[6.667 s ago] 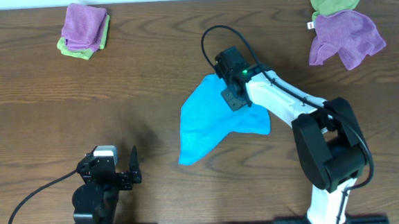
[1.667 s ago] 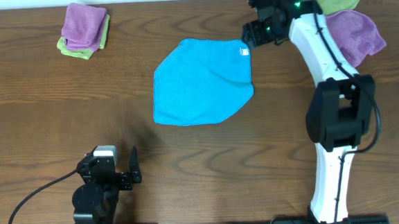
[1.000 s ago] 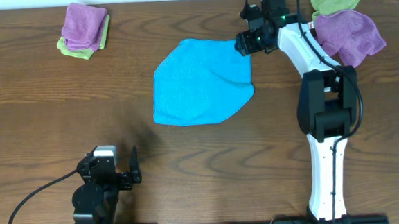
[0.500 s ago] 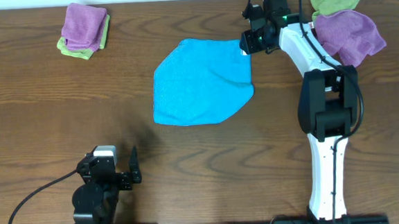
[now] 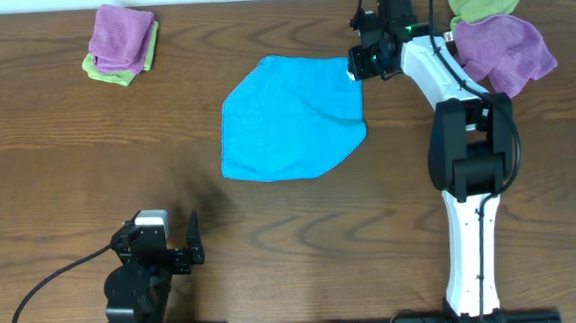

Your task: Fold the cloth

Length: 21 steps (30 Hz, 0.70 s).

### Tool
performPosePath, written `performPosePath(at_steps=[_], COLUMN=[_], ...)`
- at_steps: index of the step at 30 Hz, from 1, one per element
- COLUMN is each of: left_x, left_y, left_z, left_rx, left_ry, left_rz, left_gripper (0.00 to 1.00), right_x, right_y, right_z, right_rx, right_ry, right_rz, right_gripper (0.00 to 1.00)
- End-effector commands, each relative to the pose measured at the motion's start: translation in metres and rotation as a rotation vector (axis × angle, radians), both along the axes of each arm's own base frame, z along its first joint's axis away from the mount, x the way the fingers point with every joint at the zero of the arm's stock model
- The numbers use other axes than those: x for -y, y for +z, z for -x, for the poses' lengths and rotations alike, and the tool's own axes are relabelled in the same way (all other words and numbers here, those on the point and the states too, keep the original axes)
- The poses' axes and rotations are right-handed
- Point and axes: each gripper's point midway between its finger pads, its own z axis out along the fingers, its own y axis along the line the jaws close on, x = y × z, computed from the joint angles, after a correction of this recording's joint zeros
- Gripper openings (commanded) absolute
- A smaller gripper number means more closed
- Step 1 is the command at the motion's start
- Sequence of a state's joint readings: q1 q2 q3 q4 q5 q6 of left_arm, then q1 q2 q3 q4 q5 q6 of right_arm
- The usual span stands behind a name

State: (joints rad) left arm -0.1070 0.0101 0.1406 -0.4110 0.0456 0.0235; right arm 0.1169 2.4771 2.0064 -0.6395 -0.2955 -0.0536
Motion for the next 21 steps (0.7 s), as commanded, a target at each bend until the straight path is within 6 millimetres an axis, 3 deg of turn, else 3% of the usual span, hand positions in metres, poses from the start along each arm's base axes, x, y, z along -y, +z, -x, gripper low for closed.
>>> performPosePath(at_steps=[1, 3, 7, 11, 16, 19, 21], left_x=[0.001, 0.001, 0.001, 0.001, 0.001, 0.001, 0.001], left_y=[-0.009, -0.009, -0.009, -0.009, -0.009, -0.009, -0.009], left_z=[0.000, 0.000, 0.000, 0.000, 0.000, 0.000, 0.000], left_rx=[-0.016, -0.016, -0.016, -0.016, -0.016, -0.016, -0.016], left_ry=[-0.009, -0.009, -0.009, -0.009, -0.010, -0.009, -0.009], left_rz=[-0.007, -0.007, -0.007, -0.007, -0.007, -0.007, -0.007], left_gripper=[0.95, 0.95, 0.95, 0.95, 0.95, 0.95, 0.95], right_x=[-0.001, -0.005, 0.004, 0.040, 0.075, 0.068, 0.041], right_y=[-0.009, 0.000, 0.044, 0.119, 0.213, 0.260, 0.282], right_z=[0.002, -0.002, -0.018, -0.036, -0.037, -0.027, -0.013], right_rx=[-0.031, -0.019, 0.038, 0.143, 0.276, 0.348, 0.367], right_ry=[-0.021, -0.009, -0.036, -0.114, -0.190, -0.173, -0.112], right_rz=[-0.035, -0.064, -0.049, 0.055, 0.131, 0.118, 0.070], right_gripper=[0.01, 0.01, 0.01, 0.01, 0.01, 0.01, 0.01])
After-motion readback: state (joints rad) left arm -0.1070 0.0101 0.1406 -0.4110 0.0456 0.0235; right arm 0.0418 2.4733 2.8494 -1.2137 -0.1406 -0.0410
